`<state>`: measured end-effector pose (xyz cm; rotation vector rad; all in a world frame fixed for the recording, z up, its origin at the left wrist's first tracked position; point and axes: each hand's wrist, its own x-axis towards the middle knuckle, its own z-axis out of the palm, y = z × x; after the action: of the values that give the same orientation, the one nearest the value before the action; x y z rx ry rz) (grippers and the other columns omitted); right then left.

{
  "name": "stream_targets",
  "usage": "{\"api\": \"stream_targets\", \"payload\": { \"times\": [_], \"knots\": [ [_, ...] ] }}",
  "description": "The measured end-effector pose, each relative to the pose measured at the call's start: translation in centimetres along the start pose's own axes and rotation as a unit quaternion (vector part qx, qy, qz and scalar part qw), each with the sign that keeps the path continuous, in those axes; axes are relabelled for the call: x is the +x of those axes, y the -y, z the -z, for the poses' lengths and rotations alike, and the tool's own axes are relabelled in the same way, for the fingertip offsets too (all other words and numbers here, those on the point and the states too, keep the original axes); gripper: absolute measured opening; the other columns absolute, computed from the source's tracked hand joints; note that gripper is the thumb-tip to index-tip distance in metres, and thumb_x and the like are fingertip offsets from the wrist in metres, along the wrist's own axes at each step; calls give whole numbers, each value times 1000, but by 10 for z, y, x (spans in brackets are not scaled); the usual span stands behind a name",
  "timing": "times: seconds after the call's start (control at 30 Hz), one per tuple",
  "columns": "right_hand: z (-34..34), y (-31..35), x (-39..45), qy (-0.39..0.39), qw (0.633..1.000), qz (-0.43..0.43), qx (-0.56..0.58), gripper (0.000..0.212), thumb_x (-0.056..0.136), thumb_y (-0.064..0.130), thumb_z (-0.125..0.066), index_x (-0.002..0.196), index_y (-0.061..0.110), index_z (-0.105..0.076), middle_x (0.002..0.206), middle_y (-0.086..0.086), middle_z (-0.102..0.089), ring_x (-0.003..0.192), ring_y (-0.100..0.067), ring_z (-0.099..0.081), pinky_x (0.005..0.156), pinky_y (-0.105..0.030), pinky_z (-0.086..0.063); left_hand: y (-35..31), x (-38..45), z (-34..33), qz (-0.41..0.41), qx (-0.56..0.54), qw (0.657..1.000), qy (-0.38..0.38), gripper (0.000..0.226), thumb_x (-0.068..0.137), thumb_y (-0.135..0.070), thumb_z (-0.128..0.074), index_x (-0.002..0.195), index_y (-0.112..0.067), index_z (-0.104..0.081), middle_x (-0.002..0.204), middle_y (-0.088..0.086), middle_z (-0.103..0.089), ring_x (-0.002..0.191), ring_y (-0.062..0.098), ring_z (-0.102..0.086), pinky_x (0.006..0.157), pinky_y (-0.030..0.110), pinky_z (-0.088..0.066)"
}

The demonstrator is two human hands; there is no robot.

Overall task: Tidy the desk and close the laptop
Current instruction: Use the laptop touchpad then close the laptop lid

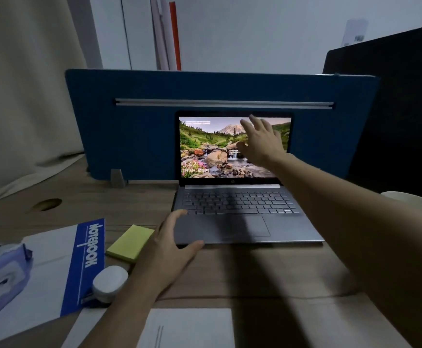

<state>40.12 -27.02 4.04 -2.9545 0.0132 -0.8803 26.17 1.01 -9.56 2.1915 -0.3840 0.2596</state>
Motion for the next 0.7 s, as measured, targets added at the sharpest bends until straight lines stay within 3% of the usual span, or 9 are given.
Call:
{"api": "stream_targets", "payload": {
  "times": [0.13, 0.37, 0.7],
  "knots": [
    [1, -3, 30, -14, 1000, -4, -4, 74, 90, 48, -55, 151, 25, -21, 163, -5, -11, 148, -32, -7, 115, -59, -15, -2, -1, 0, -3, 2, 1000, -2, 71, 78, -50, -74, 136, -50, -34, 144, -11, -45, 121, 5, -42, 92, 26, -41],
    [-1, -3, 45, -48, 998, 13, -29, 75, 83, 54, -56, 146, 28, -25, 151, -7, -24, 142, -34, -21, 113, -62, -11, 0, -2, -2, 4, 21, 1000, 1, 76, 76, -52, -75, 139, -49, -33, 146, -12, -43, 130, 11, -42, 91, 23, -36],
    [29, 8, 55, 35, 998, -5, -52, 73, 83, 62, -56, 143, 26, -34, 145, -10, -34, 135, -36, -30, 109, -60, -25, -3, -3, -1, -17, 22, 1000, -2, 72, 76, -50, -75, 137, -49, -35, 145, -11, -43, 126, 10, -45, 92, 26, -39]
  ]
}}
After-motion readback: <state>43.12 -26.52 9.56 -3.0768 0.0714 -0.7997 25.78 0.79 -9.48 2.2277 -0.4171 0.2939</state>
